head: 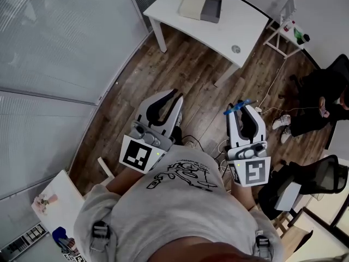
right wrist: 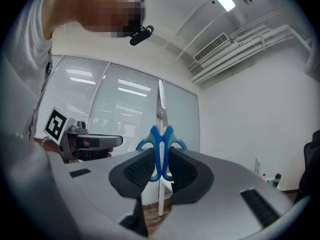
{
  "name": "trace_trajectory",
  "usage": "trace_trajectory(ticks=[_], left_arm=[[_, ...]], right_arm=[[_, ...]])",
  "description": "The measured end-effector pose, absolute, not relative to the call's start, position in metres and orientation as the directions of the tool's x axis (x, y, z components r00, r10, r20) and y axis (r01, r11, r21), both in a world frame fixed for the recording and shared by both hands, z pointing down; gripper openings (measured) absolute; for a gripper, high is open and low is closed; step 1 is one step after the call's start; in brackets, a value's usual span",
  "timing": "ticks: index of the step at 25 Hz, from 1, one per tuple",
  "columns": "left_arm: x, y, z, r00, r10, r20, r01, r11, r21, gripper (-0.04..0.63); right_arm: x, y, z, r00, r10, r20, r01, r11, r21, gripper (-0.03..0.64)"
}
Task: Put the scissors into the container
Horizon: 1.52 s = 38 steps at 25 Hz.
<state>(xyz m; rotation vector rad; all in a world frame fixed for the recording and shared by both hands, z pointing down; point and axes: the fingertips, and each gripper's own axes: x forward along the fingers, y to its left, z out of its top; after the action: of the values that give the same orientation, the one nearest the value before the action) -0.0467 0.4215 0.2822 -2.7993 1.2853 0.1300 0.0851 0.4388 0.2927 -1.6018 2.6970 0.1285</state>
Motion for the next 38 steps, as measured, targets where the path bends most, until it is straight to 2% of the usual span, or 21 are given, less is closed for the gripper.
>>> trace_trajectory(ticks=[21,38], left_arm=[[-0.129,0.263,0.284,0.686,-0.723,-0.08,-0.726,-0.688,0.001,0.035],[-0.118,0.205,0.293,0.726,-0.686,-0.048,-0.686,-0.727,0.02,0.021]], right_arm=[[0.009,0.278,0.284,-0.439,-0.898,-0.034,-0.898,0.437,0.057,0.092],[0.015,0.218,0.292,-0.401,-0.916,-0.017,-0.915,0.4,0.043,0.092]])
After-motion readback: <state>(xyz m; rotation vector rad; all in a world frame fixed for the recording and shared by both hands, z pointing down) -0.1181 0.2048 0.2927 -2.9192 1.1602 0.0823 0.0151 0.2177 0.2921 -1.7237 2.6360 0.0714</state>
